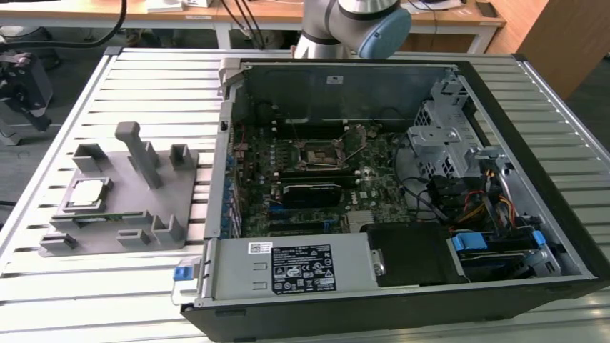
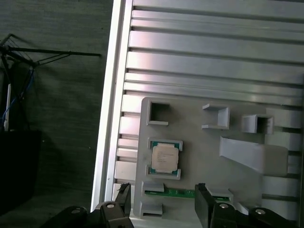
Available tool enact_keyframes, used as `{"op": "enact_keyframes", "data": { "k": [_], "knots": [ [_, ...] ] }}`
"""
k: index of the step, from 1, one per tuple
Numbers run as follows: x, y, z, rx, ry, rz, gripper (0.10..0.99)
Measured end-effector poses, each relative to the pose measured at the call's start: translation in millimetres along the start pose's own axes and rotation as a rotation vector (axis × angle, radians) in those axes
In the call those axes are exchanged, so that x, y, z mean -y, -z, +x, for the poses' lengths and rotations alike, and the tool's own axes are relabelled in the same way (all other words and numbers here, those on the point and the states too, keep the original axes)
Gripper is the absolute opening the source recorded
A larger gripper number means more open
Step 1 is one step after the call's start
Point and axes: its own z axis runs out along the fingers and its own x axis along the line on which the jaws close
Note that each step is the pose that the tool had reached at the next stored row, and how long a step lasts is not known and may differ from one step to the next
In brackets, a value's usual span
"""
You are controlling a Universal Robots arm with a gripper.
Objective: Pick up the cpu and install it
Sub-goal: 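Pick up the cpu and move it towards the insertion slot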
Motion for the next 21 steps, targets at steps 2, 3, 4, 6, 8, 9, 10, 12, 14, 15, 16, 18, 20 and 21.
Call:
{"op": "enact_keyframes", "data": {
  "k": [2, 3, 4, 6, 8, 9, 10, 12, 14, 15, 16, 18, 20, 21],
  "knots": [
    [0.7, -2.0, 0.0, -0.0002, 0.001, -0.002, 0.643],
    [1.0, -3.0, 0.0, -0.0002, 0.001, -0.004, 0.643],
    [1.1, -4.2, 0.0, 0.0, 0.001, -0.005, 0.643],
    [1.4, -6.3, 0.0, -0.0002, 0.0, -0.005, 0.643],
    [1.6, -8.4, -0.1, -0.0002, 0.0, -0.005, 0.643],
    [1.8, -9.4, -0.1, -0.0003, 0.0, -0.005, 0.643],
    [1.9, -10.4, -0.1, -0.0003, 0.0, -0.005, 0.643],
    [2.0, -12.1, -0.2, -0.0003, 0.0, -0.005, 0.643],
    [2.1, -13.8, -0.2, -0.0009, 0.0, -0.005, 0.643],
    [2.2, -14.6, -0.3, -0.0028, 0.0, -0.006, 0.643],
    [2.2, -15.4, -0.3, -0.0042, 0.0, -0.006, 0.643],
    [2.4, -17.4, -0.3, -0.0078, 0.0, -0.006, 0.643],
    [2.5, -19.8, -0.4, -0.0094, 0.0, -0.006, 0.643],
    [2.6, -21.2, -0.6, -0.0095, 0.0, -0.006, 0.643]
  ]
}}
